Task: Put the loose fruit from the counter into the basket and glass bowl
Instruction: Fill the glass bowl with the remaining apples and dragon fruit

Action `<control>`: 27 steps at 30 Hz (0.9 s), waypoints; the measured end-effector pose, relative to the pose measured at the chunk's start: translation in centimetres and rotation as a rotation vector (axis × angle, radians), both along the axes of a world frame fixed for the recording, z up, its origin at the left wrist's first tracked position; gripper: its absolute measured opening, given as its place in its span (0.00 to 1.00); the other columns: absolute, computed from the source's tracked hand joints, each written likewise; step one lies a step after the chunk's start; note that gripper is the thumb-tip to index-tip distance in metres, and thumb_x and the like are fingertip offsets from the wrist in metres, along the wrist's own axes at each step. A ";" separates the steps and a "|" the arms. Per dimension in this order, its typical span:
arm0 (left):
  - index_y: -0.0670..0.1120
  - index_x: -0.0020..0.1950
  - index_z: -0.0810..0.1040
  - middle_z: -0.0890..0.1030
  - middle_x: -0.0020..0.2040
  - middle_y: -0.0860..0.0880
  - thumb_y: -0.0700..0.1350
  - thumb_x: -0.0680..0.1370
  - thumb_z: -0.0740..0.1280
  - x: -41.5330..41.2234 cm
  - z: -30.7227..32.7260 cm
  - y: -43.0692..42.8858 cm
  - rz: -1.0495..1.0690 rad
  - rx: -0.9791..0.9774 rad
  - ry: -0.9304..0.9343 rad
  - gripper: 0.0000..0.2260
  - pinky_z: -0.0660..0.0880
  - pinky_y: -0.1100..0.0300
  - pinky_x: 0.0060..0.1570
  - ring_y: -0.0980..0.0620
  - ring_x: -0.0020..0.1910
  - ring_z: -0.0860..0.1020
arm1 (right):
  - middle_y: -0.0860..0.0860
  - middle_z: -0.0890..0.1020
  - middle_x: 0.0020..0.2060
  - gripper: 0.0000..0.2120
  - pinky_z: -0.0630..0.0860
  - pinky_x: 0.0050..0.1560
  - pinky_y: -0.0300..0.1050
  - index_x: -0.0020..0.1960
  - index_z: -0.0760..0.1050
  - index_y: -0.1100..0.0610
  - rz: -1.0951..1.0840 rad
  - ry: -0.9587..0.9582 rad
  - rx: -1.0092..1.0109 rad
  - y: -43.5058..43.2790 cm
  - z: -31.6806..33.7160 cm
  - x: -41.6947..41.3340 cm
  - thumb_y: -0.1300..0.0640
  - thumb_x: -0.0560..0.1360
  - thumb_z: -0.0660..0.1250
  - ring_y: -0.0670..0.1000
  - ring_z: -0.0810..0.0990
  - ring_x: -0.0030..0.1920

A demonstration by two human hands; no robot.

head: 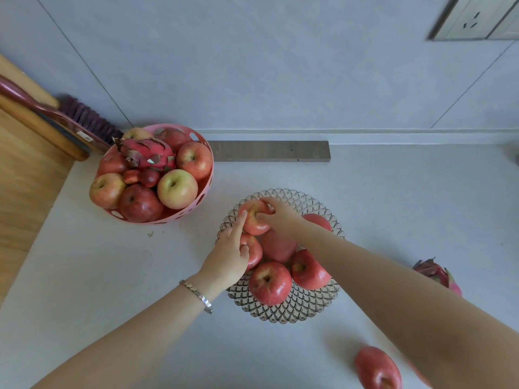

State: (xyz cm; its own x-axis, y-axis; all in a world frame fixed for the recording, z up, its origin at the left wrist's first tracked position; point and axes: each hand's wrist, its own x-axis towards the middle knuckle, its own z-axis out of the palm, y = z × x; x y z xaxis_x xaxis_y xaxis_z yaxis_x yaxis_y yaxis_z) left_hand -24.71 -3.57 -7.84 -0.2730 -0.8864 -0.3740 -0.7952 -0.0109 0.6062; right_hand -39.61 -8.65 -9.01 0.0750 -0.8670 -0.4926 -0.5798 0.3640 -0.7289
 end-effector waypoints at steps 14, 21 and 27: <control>0.44 0.60 0.75 0.73 0.61 0.46 0.40 0.77 0.61 -3.1 4.1 1.8 -0.164 -0.363 -0.108 0.13 0.69 0.54 0.61 0.47 0.59 0.72 | 0.52 0.82 0.51 0.10 0.73 0.50 0.41 0.53 0.78 0.56 0.136 0.338 -0.073 11.1 8.4 -10.0 0.53 0.75 0.64 0.49 0.77 0.47; 0.45 0.53 0.78 0.75 0.55 0.49 0.39 0.77 0.62 -5.1 4.2 4.1 -0.287 -0.327 -0.003 0.08 0.65 0.66 0.52 0.54 0.52 0.72 | 0.52 0.77 0.59 0.31 0.73 0.54 0.46 0.65 0.69 0.54 0.446 0.609 0.384 21.2 4.4 -11.8 0.38 0.68 0.68 0.54 0.76 0.57; 0.45 0.54 0.78 0.76 0.56 0.48 0.39 0.76 0.64 -5.1 4.4 4.7 -0.326 -0.259 -0.009 0.08 0.66 0.65 0.53 0.53 0.53 0.74 | 0.53 0.77 0.56 0.33 0.71 0.47 0.45 0.63 0.68 0.55 0.578 0.656 0.397 22.4 1.5 -10.3 0.42 0.64 0.73 0.56 0.77 0.55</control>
State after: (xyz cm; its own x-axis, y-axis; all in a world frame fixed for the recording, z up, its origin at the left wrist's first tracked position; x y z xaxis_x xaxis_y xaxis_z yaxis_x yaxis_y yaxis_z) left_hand -29.78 1.18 -3.49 -0.5524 -0.8193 -0.1535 -0.7372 0.3943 0.5487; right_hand -49.92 13.77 -7.49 0.0437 -0.5431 -0.8385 -0.9958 0.0439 -0.0804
